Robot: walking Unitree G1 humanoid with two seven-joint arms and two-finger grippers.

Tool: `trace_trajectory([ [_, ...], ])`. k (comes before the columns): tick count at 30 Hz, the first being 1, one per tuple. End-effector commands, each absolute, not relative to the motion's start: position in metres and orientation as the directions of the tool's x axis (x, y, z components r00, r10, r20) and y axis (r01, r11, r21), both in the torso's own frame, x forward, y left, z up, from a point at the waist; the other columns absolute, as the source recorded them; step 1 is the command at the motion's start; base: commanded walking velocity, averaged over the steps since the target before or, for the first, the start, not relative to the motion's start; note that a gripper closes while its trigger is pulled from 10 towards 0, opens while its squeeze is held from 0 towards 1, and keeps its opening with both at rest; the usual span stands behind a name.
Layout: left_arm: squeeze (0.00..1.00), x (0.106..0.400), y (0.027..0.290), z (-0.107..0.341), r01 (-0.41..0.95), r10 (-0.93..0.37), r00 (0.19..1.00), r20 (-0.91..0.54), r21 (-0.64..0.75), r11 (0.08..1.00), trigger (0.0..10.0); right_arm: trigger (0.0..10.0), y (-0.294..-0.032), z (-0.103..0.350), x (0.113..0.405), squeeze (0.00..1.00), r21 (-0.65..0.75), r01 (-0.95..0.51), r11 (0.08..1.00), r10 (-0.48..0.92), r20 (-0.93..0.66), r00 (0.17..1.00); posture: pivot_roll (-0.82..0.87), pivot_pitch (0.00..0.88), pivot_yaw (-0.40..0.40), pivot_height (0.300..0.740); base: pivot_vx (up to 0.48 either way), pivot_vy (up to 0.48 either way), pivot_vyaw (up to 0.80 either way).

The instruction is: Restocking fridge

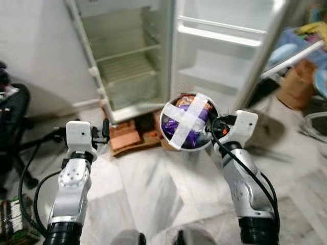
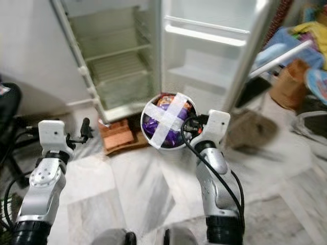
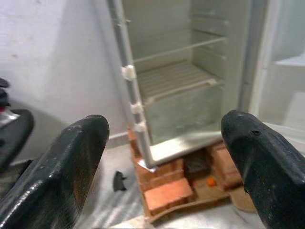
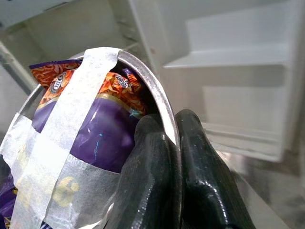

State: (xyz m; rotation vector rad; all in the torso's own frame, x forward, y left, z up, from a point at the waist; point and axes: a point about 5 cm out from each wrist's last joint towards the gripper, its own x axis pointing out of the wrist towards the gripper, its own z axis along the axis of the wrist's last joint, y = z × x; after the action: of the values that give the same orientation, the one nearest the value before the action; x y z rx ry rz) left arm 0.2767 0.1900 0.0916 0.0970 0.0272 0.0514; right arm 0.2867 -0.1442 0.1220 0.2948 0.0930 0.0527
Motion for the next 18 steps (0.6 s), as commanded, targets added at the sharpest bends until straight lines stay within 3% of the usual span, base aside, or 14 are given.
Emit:
trace_trajectory([
  [1, 0.00, 0.2785, 0.1863, 0.0913, -0.043, 0.046, 0.999, -0.029, 0.102, 0.994, 10.0, 10.0, -0.1496, 0.1252, 0.2884, 0.00, 0.289, -0.022, 0.957, 0.045, -0.070, 0.997, -0.01, 0.080, -0.007, 0.740, 0.281, 0.390, 0.00],
  [12, 0.00, 0.2788, 0.1848, 0.0899, -0.038, 0.041, 0.999, -0.029, 0.109, 0.993, 10.0, 10.0, -0.1478, 0.1254, 0.2894, 0.00, 0.284, -0.027, 0.958, 0.048, -0.069, 0.996, 0.00, 0.085, -0.001, 0.740, 0.383, 0.286, 0.00],
  [18, 0.00, 0.2793, 0.1834, 0.0904, -0.025, 0.027, 0.999, -0.024, 0.103, 0.994, 10.0, 10.0, -0.1445, 0.1231, 0.2885, 0.00, 0.279, -0.033, 0.960, 0.056, -0.074, 0.996, 0.00, 0.081, -0.002, 0.740, 0.412, 0.000, 0.00],
])
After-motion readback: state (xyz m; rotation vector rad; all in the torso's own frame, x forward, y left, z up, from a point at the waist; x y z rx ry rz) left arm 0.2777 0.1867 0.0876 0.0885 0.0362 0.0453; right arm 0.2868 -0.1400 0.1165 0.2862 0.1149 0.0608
